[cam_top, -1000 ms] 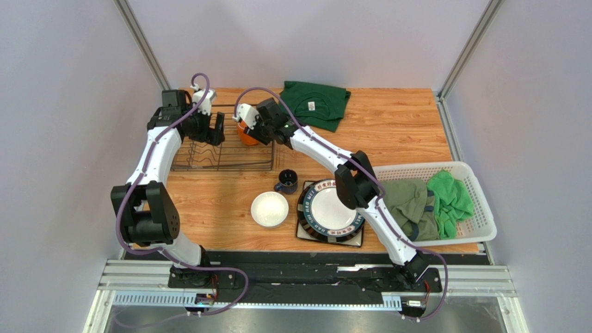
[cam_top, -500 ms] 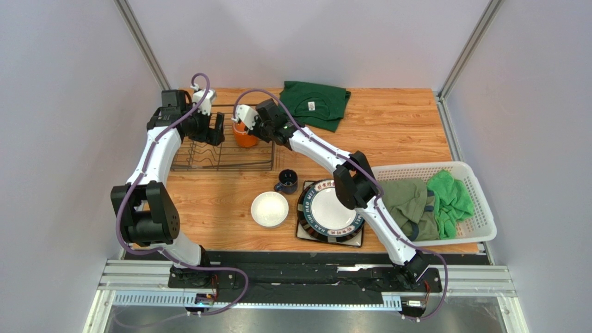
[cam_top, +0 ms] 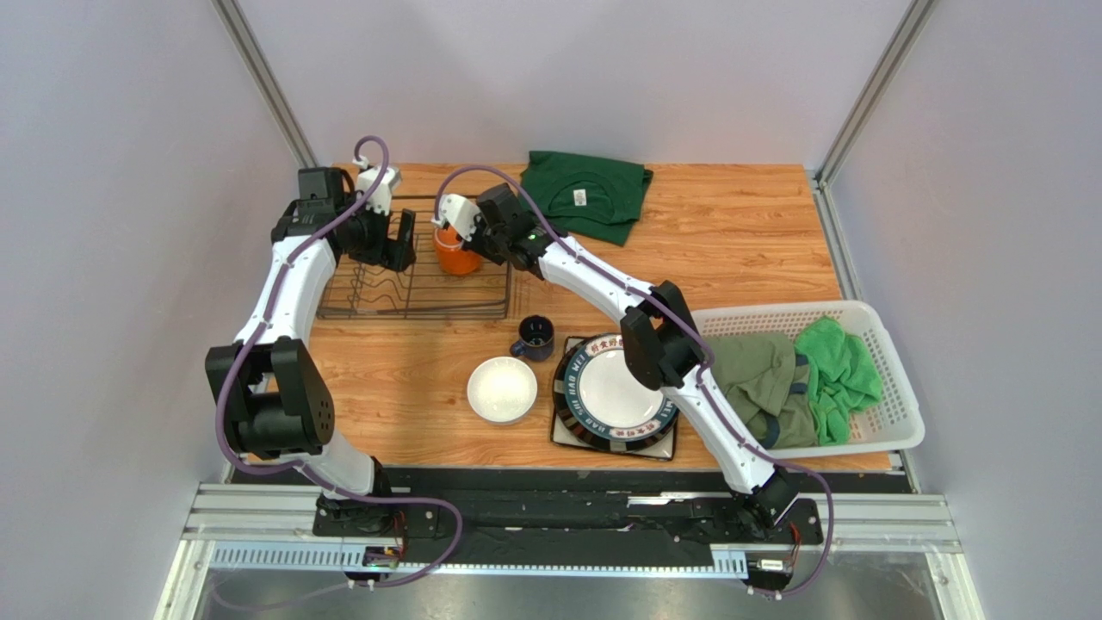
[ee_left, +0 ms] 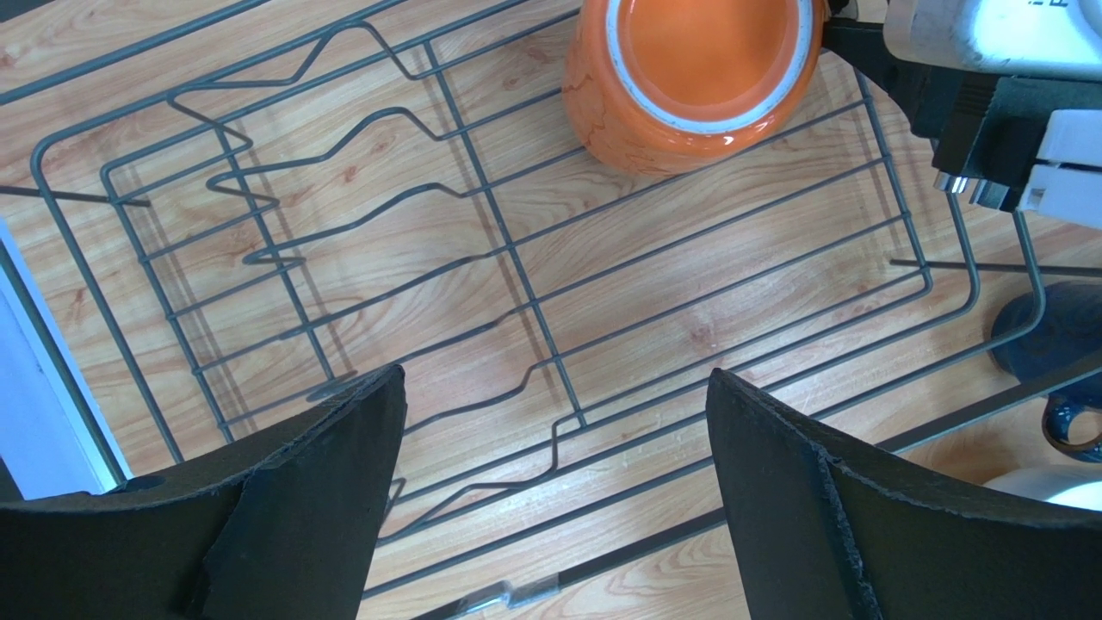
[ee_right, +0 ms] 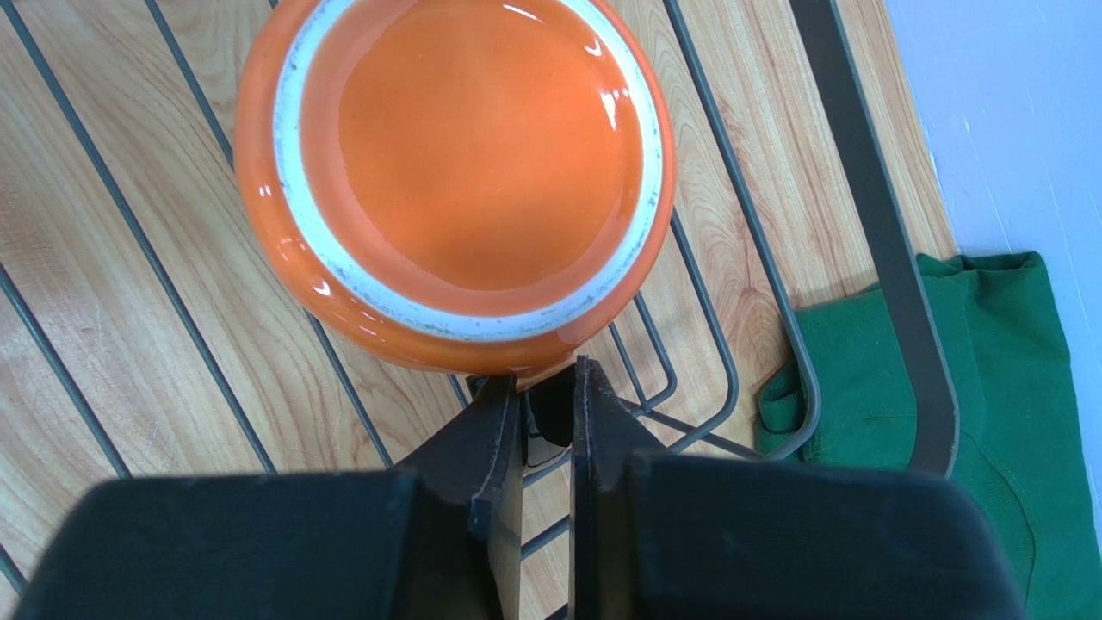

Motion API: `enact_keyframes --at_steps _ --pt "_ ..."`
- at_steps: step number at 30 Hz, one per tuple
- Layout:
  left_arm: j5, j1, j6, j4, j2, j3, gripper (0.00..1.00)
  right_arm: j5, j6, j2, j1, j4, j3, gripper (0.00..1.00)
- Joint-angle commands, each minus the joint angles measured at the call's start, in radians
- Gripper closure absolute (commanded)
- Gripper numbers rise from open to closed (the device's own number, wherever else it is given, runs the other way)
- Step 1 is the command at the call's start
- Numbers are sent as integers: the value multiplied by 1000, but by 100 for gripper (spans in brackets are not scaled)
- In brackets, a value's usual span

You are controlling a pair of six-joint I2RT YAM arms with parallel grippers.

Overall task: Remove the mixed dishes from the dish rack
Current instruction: Pick up the cup from the dish rack.

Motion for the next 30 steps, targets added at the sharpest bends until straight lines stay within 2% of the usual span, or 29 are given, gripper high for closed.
enact_keyframes --at_steps 1,13,30 --pt "19 10 24 -1 -48 22 6 -17 27 -34 -4 15 34 100" --pt "35 12 23 -19 -43 42 6 -109 135 -175 -4 -58 13 100" --pt "90 16 55 -24 -69 42 7 -239 322 -227 -18 -111 37 100"
